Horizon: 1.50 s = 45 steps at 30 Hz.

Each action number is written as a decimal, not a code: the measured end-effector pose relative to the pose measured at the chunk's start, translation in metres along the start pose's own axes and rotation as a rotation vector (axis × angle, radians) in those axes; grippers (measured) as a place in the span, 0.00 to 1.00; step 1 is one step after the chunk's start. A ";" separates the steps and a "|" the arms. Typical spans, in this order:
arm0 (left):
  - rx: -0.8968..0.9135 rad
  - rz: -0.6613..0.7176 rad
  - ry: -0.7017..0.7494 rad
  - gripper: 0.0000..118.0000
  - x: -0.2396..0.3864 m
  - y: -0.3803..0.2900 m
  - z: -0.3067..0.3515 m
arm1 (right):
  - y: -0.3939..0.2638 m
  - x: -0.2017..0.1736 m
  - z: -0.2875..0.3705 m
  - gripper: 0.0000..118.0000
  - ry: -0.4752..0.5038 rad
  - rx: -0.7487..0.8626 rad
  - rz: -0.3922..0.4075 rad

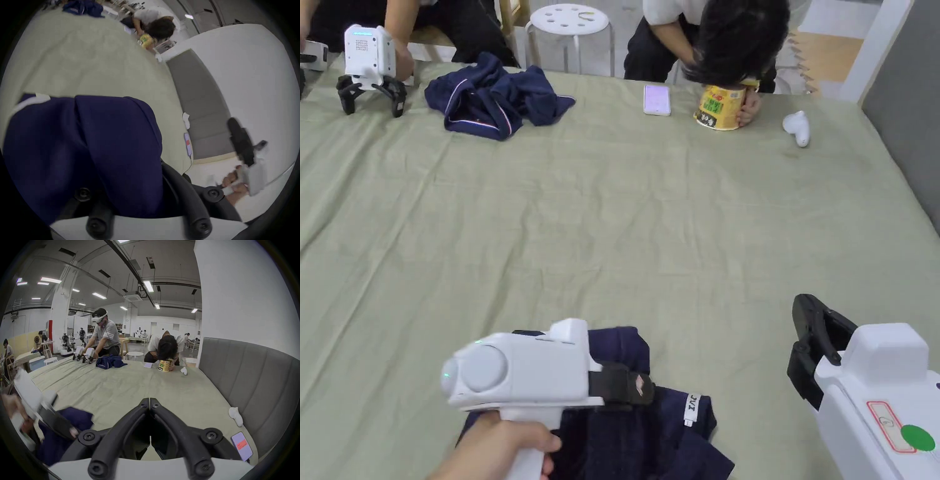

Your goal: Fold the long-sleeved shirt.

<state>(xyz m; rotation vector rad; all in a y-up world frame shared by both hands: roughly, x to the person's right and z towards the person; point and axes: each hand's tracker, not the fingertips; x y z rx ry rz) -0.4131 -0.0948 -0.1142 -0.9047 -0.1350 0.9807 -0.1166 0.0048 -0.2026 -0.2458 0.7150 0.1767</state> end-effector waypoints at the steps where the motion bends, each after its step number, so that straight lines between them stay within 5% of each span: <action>1: -0.024 -0.012 0.028 0.12 0.002 -0.003 -0.016 | 0.001 0.003 0.002 0.00 -0.015 -0.001 0.006; 4: -0.030 0.040 0.088 0.23 0.008 -0.007 -0.040 | 0.002 0.009 0.009 0.00 -0.023 0.004 0.013; 6: -0.023 0.057 0.044 0.52 0.015 -0.011 -0.035 | 0.002 0.010 0.012 0.00 -0.028 0.005 0.012; 9: 0.043 -0.108 -0.058 0.90 0.039 -0.020 -0.007 | -0.001 0.011 0.012 0.00 -0.026 0.007 0.003; 10: 0.060 -0.158 -0.058 0.94 0.052 -0.023 0.007 | -0.003 0.010 0.012 0.00 -0.026 0.006 -0.002; 17: 0.184 -0.069 -0.156 0.94 0.029 -0.009 0.107 | -0.008 0.007 0.009 0.00 -0.007 0.005 -0.025; 21: 0.205 0.042 -0.015 0.89 -0.020 0.006 0.116 | -0.011 0.006 0.009 0.00 0.003 0.003 -0.035; 23: 0.129 0.111 -0.005 0.63 -0.041 0.008 0.102 | -0.012 0.006 0.010 0.00 0.005 0.001 -0.035; 24: 0.097 0.133 0.002 0.36 -0.052 0.007 0.094 | -0.013 0.007 0.010 0.00 0.006 0.000 -0.037; 25: 0.085 0.164 0.006 0.26 -0.060 0.004 0.083 | -0.013 0.007 0.011 0.00 0.007 0.000 -0.038; 31: -0.071 0.090 -0.090 0.21 -0.054 -0.018 0.027 | -0.015 0.010 0.014 0.00 -0.008 -0.007 -0.027; 45: -0.166 -0.011 -0.066 0.19 0.010 -0.047 -0.049 | -0.026 0.022 0.018 0.00 -0.032 -0.028 -0.057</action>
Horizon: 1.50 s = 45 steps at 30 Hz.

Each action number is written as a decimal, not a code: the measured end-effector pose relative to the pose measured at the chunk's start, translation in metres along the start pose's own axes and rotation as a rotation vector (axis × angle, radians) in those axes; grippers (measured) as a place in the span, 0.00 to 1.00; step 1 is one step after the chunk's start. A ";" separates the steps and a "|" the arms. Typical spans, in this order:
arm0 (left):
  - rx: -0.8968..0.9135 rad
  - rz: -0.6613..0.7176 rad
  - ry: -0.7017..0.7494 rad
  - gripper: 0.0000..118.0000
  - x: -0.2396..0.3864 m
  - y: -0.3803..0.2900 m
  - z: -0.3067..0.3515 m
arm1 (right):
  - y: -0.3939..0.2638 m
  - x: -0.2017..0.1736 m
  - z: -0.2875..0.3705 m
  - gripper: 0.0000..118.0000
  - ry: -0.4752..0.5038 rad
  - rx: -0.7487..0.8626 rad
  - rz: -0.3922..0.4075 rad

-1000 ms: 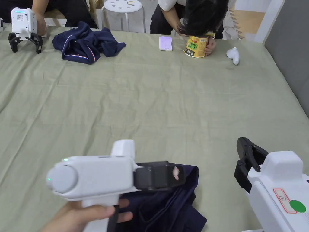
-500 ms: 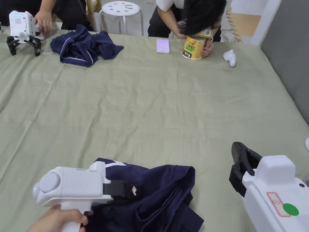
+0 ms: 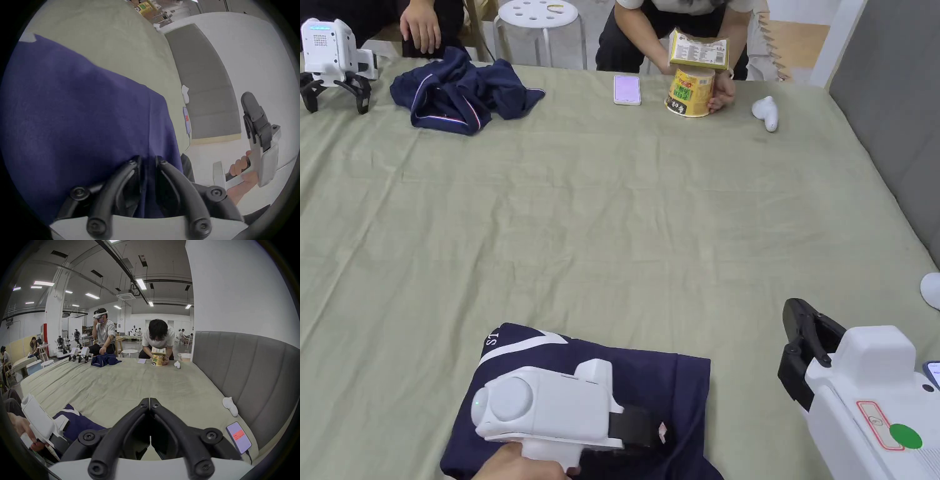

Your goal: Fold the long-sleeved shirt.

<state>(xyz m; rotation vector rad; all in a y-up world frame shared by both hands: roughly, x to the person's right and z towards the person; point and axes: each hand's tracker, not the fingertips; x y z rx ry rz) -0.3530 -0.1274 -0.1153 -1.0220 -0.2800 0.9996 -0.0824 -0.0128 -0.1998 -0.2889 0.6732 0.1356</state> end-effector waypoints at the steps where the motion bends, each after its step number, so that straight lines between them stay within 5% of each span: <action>1: -0.003 0.001 0.009 0.19 0.003 -0.001 -0.005 | -0.001 0.000 0.000 0.00 0.000 -0.003 -0.004; 7: 0.031 -0.012 0.065 0.19 0.019 -0.004 -0.020 | -0.005 0.001 0.000 0.00 0.008 -0.022 -0.008; 15: 0.143 -0.064 -0.112 0.19 0.039 -0.007 0.038 | -0.004 -0.001 -0.003 0.00 0.043 -0.043 -0.018; 24: 0.449 0.006 0.068 0.19 -0.022 0.013 0.190 | -0.037 -0.064 -0.044 0.00 0.356 -0.233 -0.023; 26: 0.460 0.035 0.017 0.19 -0.037 0.016 0.204 | -0.061 -0.086 -0.057 0.00 0.415 -0.308 -0.005; 32: 0.402 0.098 0.138 0.22 -0.074 0.025 0.207 | -0.123 -0.119 -0.088 0.00 0.386 -0.512 0.165; 34: 0.387 0.137 0.136 0.39 -0.086 0.031 0.202 | -0.126 -0.119 -0.087 0.00 0.390 -0.489 0.158; 36: 0.350 0.129 0.135 0.81 -0.095 0.034 0.196 | -0.121 -0.118 -0.086 0.00 0.395 -0.483 0.179; 37: 0.352 0.120 0.137 0.94 -0.098 0.032 0.192 | -0.121 -0.118 -0.086 0.00 0.397 -0.480 0.190; 45: 0.191 0.151 0.119 0.93 -0.130 0.025 0.150 | -0.121 -0.115 -0.086 0.00 0.404 -0.484 0.148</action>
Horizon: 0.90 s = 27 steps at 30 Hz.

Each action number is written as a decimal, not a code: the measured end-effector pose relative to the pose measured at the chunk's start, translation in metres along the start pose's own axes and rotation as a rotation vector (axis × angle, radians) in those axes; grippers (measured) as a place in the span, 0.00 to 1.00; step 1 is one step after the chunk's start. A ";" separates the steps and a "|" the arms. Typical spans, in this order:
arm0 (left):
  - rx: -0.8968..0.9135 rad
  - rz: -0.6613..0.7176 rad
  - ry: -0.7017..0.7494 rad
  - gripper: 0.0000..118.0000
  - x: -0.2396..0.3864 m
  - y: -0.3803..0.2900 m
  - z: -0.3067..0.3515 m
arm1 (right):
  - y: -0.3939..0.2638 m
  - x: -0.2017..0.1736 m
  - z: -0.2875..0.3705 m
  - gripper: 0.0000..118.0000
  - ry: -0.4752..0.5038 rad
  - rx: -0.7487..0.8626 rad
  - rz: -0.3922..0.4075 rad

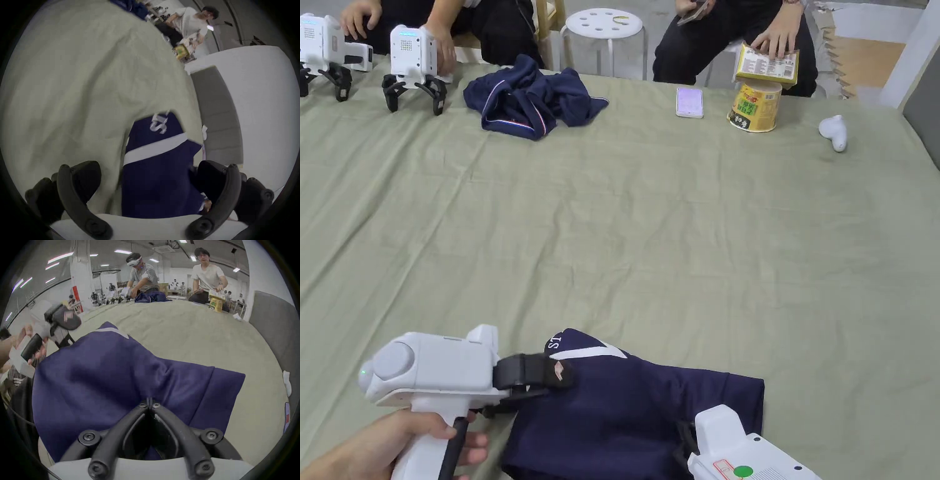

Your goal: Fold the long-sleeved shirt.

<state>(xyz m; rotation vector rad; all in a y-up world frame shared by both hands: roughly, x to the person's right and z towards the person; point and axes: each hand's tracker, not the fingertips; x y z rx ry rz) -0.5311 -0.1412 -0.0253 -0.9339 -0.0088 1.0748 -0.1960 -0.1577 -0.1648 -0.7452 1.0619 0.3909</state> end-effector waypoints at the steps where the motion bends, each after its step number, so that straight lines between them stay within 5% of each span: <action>1: -0.010 -0.033 0.003 0.93 0.002 -0.006 -0.006 | 0.000 0.000 0.000 0.00 0.000 -0.001 0.003; 6: -0.086 -0.024 -0.110 0.93 -0.005 0.004 -0.015 | 0.000 0.002 0.000 0.00 0.009 -0.001 -0.012; 8: -0.096 -0.034 -0.108 0.74 -0.002 -0.003 -0.020 | 0.000 0.002 0.000 0.00 0.012 -0.002 -0.016; 10: -0.057 -0.061 0.011 0.67 -0.004 -0.004 -0.016 | 0.000 0.002 0.001 0.00 0.011 -0.001 -0.016; 16: -0.070 0.207 -0.196 0.57 -0.038 0.001 -0.013 | 0.004 -0.002 -0.002 0.00 0.011 0.001 -0.024; 20: -0.069 0.084 -0.043 0.25 -0.024 -0.001 -0.010 | 0.006 -0.004 0.002 0.00 0.010 0.005 -0.012; 27: -0.024 -0.033 -0.062 0.20 -0.009 0.001 0.021 | 0.035 -0.019 0.032 0.00 0.017 0.144 -0.026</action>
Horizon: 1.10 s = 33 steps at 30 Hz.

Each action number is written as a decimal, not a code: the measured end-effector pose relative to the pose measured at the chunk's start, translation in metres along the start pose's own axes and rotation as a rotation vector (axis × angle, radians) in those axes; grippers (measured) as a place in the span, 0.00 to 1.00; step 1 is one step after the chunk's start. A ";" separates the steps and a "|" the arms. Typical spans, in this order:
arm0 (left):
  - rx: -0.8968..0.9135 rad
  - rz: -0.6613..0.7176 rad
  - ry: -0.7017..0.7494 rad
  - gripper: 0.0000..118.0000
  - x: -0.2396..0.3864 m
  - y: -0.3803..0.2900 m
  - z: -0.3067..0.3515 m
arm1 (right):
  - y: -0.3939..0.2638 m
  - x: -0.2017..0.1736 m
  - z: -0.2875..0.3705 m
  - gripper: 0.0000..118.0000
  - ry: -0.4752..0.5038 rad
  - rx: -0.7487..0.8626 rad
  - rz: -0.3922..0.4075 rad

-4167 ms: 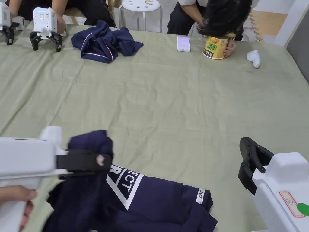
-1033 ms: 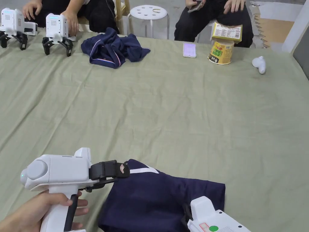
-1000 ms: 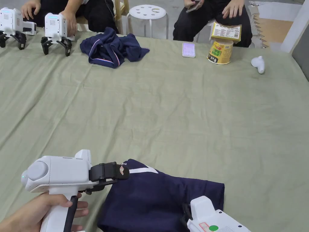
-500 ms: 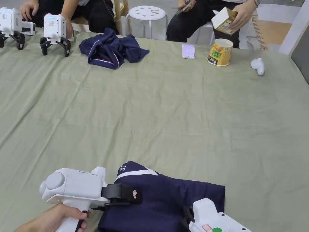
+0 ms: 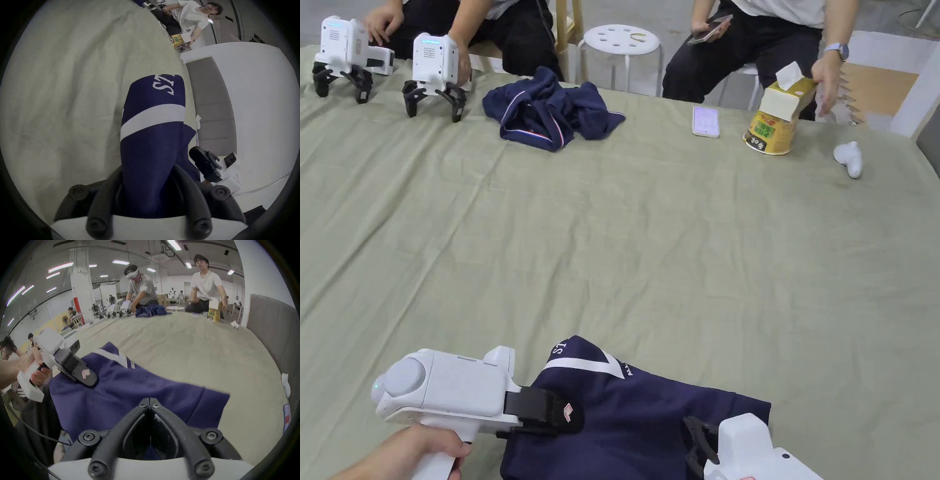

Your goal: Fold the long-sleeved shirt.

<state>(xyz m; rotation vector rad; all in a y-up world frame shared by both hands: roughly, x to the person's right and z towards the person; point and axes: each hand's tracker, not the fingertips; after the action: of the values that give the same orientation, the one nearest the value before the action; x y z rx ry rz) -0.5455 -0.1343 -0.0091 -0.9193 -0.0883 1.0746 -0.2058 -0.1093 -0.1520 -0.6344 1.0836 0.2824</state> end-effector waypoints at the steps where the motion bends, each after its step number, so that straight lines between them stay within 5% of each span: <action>1: -0.002 -0.035 0.010 0.20 -0.002 0.004 0.009 | 0.007 -0.005 0.001 0.00 0.013 0.017 0.009; 8: 0.098 -0.016 0.126 0.20 -0.042 0.031 0.098 | 0.058 -0.065 -0.033 0.00 0.145 0.097 0.094; 19: 0.176 0.053 0.307 0.20 -0.125 0.077 0.251 | 0.136 -0.215 -0.165 0.00 0.317 0.040 0.186; 26: 0.252 0.192 0.451 0.21 -0.173 0.098 0.314 | 0.159 -0.253 -0.196 0.00 0.356 0.011 0.228; 32: 0.303 0.314 0.528 0.50 -0.196 0.089 0.309 | 0.159 -0.254 -0.196 0.00 0.368 0.005 0.240; 33: 0.334 0.309 0.569 0.64 -0.193 0.085 0.307 | 0.160 -0.252 -0.194 0.00 0.374 0.008 0.237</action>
<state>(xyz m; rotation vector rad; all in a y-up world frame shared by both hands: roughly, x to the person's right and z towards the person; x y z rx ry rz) -0.8519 -0.0879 0.1982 -0.9159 0.7034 1.0296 -0.5432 -0.0781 -0.0441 -0.5644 1.5228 0.3728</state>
